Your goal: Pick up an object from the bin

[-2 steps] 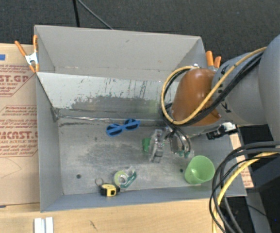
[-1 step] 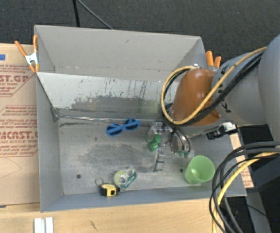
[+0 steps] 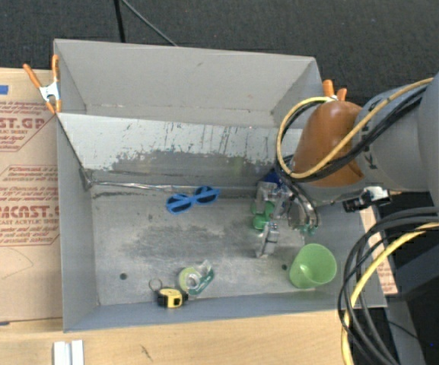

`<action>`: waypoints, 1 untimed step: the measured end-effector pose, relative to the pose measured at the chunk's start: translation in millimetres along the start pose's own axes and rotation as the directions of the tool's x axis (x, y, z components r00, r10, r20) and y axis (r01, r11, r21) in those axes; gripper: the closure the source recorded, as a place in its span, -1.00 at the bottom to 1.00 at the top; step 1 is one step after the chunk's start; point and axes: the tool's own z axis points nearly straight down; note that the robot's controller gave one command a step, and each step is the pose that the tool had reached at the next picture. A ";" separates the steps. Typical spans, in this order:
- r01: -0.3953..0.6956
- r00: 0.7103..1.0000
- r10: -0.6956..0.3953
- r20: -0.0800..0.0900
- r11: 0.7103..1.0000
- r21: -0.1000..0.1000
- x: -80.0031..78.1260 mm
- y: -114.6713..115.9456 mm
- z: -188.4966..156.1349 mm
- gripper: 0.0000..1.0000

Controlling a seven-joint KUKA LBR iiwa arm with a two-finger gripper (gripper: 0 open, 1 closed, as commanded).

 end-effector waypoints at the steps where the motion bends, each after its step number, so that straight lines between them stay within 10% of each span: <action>1: 0.003 1.000 -0.003 0.001 1.000 -0.001 0.1 2.4 -1.5 1.00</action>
Offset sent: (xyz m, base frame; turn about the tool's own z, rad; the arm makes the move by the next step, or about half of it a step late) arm 0.0000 0.0000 0.0000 0.0000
